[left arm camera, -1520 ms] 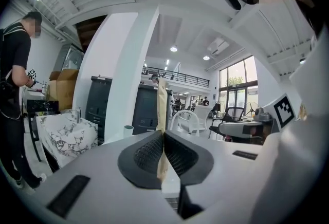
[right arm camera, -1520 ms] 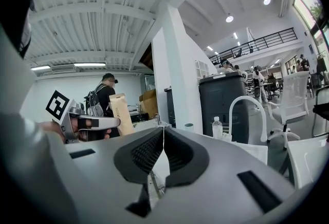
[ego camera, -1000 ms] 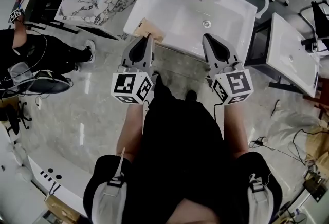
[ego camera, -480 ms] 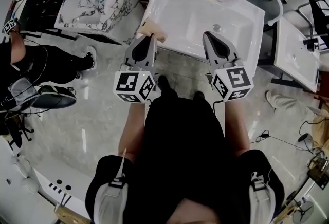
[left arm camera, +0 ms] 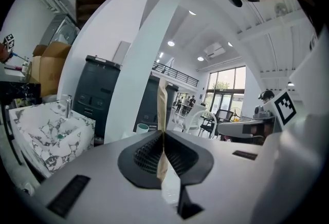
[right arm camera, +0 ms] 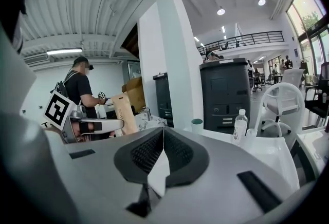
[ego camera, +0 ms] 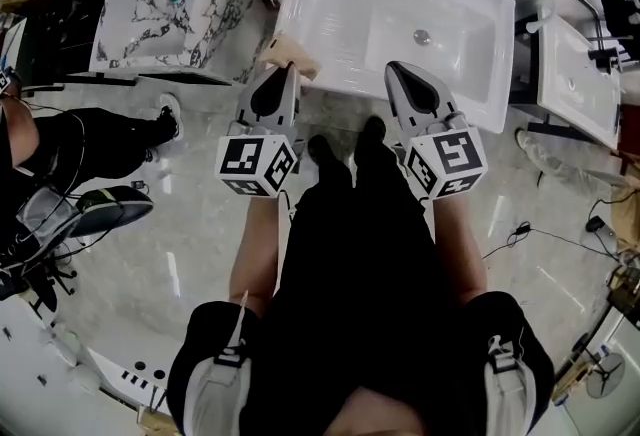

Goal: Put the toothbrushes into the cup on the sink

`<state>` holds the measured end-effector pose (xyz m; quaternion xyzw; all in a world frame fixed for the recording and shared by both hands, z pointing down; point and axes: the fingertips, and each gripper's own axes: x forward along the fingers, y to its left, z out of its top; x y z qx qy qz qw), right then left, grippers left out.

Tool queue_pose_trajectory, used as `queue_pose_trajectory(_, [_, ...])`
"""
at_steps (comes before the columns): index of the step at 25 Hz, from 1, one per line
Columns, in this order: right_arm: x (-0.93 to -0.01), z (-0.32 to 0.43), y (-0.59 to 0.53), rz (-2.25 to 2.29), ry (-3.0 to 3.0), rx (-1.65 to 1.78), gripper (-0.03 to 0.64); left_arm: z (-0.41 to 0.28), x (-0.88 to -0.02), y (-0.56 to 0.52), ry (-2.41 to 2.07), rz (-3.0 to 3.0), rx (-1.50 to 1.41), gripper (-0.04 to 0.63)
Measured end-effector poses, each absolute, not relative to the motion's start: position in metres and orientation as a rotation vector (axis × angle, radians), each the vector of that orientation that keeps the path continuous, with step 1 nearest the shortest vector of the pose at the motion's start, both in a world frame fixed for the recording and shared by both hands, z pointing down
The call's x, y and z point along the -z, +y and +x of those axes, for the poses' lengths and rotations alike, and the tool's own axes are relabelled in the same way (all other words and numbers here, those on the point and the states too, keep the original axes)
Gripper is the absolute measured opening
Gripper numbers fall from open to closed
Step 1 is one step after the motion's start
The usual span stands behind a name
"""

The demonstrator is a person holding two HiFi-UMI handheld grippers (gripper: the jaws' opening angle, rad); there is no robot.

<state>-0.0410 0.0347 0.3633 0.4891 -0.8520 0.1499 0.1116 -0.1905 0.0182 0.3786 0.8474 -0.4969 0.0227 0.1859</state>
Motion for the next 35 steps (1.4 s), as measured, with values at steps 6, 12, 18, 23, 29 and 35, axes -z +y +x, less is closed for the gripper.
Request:
queue_pose_trajectory(6, [-0.37, -0.037, 0.007, 1.438, -2.481, -0.468, 0.032, -0.179, -0.382, -0.008, -1.343, 2.389, -0.06, 0.021])
queue_pose_trajectory(12, [-0.374, -0.044, -0.031, 1.406, -2.514, -0.482, 0.032, -0.173, -0.386, -0.04, -1.347, 2.393, -0.086, 0.021])
queue_pose_trajectory(18, [-0.374, -0.042, -0.083, 1.396, -2.539, -0.482, 0.032, -0.166, -0.382, -0.086, -1.354, 2.405, -0.105, 0.021])
queue_pose_trajectory(23, [-0.375, -0.028, -0.125, 1.402, -2.547, -0.497, 0.032, -0.152, -0.379, -0.125, -1.352, 2.414, -0.128, 0.021])
queue_pose_trajectory(29, [-0.38, -0.019, -0.164, 1.388, -2.566, -0.534, 0.032, -0.139, -0.374, -0.165, -1.329, 2.396, -0.115, 0.021])
queue_pose_trajectory(35, [-0.395, -0.009, -0.192, 1.352, -2.57, -0.585, 0.032, -0.128, -0.382, -0.197, -1.364, 2.369, -0.134, 0.021])
